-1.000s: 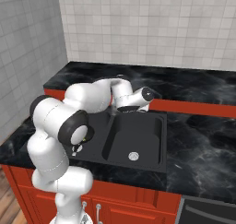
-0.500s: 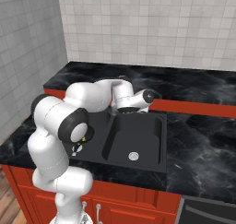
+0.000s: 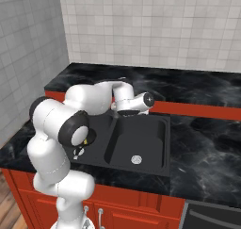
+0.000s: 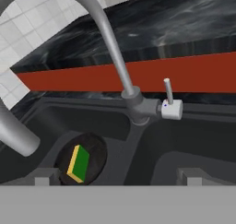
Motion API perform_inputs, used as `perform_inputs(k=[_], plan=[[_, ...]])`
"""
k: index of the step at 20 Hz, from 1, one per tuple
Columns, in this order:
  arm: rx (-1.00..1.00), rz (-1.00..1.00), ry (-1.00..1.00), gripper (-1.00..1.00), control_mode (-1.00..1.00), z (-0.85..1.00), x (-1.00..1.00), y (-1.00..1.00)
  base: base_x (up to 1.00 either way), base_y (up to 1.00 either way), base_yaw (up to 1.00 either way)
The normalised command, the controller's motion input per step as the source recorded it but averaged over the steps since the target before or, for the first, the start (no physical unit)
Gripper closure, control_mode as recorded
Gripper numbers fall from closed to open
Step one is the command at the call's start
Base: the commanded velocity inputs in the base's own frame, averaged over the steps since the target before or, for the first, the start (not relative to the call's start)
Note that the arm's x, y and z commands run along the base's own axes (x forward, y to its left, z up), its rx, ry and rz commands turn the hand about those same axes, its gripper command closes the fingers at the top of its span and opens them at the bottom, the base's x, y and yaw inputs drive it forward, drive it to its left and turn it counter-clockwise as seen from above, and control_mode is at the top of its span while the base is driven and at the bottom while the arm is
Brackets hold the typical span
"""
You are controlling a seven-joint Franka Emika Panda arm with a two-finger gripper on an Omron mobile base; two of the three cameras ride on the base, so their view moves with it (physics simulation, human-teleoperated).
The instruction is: Pick the pan and sponge and place them into the sink. Then turn on the water.
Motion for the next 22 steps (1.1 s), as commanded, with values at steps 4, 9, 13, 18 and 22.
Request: perform_inputs(k=[4, 9, 13, 18, 22], plan=[[0.0, 0.01, -0.01, -1.0, -1.0, 0.0, 0.0, 0.14, 0.0, 0.0, 0.0], [0.0, 0.01, 0.0, -1.0, -1.0, -0.06, 0.0, 0.06, 0.0, 0.0, 0.0], [0.0, 0.0, 0.0, -1.0, -1.0, -0.04, 0.02, 0.0, 0.0, 0.0, 0.0], [0.0, 0.0, 0.0, -1.0, -1.0, 0.0, 0.11, 0.0, 0.0, 0.0, 0.0], [0.0, 0.0, 0.0, -1.0, -1.0, 0.0, 0.22, 0.0, 0.0, 0.0, 0.0]])
